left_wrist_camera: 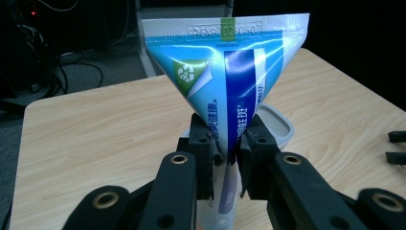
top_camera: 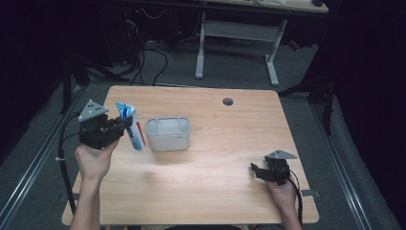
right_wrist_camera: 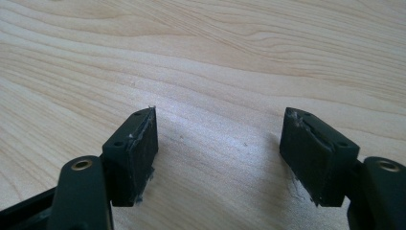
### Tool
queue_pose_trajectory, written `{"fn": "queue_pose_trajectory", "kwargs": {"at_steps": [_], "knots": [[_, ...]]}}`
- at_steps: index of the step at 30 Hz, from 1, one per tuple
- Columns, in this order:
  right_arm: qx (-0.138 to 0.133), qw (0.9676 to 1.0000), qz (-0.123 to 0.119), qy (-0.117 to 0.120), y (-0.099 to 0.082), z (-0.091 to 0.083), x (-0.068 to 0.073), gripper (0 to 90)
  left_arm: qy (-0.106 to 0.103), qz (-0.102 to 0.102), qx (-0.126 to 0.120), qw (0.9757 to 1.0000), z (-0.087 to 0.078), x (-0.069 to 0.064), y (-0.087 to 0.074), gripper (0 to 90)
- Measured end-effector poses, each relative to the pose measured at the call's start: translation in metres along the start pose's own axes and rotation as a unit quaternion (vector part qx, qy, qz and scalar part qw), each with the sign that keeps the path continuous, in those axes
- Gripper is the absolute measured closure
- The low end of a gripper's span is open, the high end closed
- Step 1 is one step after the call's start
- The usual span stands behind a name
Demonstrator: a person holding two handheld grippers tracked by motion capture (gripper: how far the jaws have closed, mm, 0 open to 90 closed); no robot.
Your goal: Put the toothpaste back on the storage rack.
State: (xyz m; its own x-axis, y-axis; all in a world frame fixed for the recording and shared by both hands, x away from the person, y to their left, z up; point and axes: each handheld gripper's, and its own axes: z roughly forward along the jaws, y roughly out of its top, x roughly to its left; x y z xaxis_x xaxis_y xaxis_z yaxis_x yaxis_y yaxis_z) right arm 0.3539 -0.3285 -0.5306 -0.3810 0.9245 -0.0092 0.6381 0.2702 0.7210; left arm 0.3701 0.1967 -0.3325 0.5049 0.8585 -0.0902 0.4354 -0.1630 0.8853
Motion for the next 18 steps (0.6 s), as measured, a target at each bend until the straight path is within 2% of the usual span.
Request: {"fn": "queue_pose_trajectory", "kwargs": {"at_steps": [7, 18], "knots": [[0.000, 1.0000, 0.000, 0.000, 0.000, 0.000, 0.000, 29.3, -0.014, -0.002, -0.014, 0.9998, -0.001, -0.003, 0.009, 77.9], [0.000, 1.0000, 0.000, 0.000, 0.000, 0.000, 0.000, 29.3, -0.021, 0.011, -0.021, 0.9995, 0.000, -0.012, 0.024, 77.8]]}}
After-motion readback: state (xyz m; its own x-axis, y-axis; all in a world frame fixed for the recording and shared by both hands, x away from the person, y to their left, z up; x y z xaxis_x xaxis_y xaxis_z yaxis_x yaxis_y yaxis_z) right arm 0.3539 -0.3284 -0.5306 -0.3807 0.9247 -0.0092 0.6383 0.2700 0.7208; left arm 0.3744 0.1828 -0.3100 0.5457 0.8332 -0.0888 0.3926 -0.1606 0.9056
